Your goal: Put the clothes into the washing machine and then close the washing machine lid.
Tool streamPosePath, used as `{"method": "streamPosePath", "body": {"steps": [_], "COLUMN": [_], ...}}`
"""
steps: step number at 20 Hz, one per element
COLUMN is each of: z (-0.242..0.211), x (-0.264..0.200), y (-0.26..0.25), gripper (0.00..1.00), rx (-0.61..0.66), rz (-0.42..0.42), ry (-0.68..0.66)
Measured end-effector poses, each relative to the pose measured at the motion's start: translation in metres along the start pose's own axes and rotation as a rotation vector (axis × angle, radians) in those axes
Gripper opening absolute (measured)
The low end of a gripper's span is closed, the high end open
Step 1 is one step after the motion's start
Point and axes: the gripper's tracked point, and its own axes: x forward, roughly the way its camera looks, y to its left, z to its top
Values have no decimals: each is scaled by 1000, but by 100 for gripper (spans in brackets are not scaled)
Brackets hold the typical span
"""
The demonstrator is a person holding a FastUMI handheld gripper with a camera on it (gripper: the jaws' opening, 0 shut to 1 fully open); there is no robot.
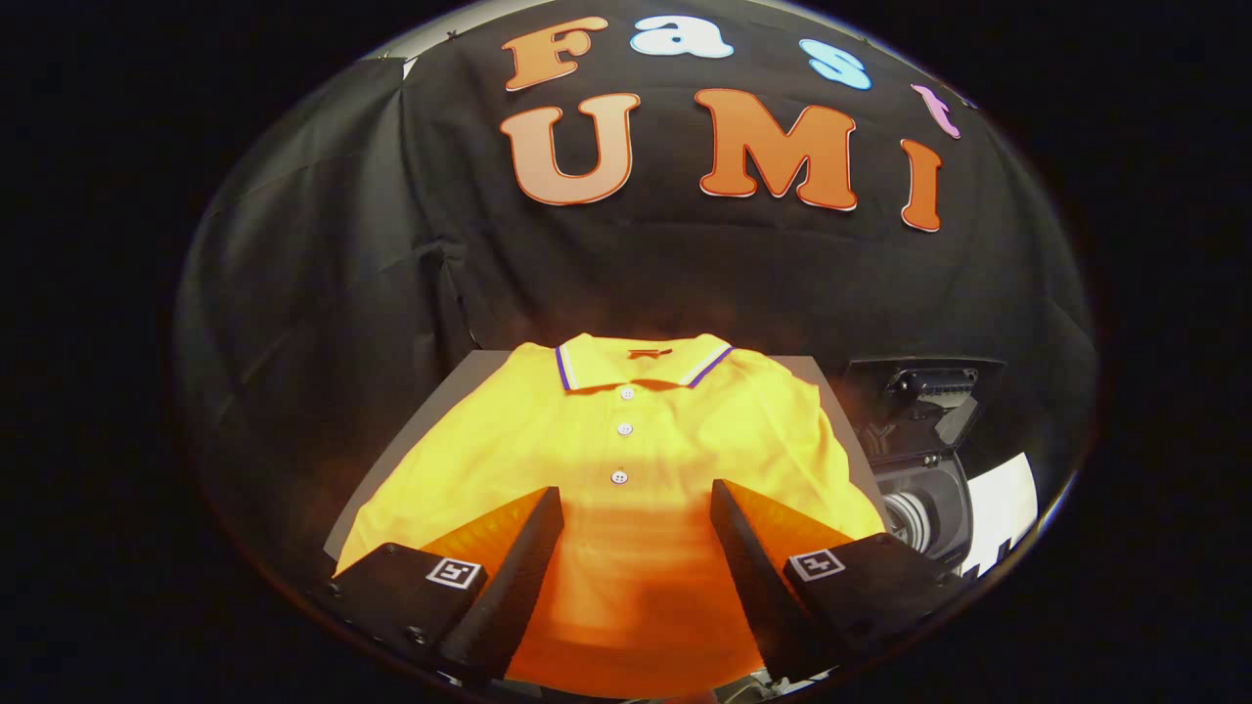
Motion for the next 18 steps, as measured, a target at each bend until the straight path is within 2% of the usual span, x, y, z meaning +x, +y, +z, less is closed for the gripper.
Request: {"method": "streamPosePath", "body": {"steps": [9, 11, 13, 15, 16, 17, 18], "z": [-5, -4, -1, 3, 1, 0, 1], "x": [9, 9, 11, 9, 11, 10, 9], "y": [-3, -3, -8, -13, -13, -13, -13], "gripper": [99, 95, 78, 37, 22, 22, 12], "rx": [-47, -34, -26, -9, -15, -22, -33], "rz": [-27, -24, -20, -20, -11, -2, 10], "ry": [16, 17, 9, -5, -2, 9, 14]}}
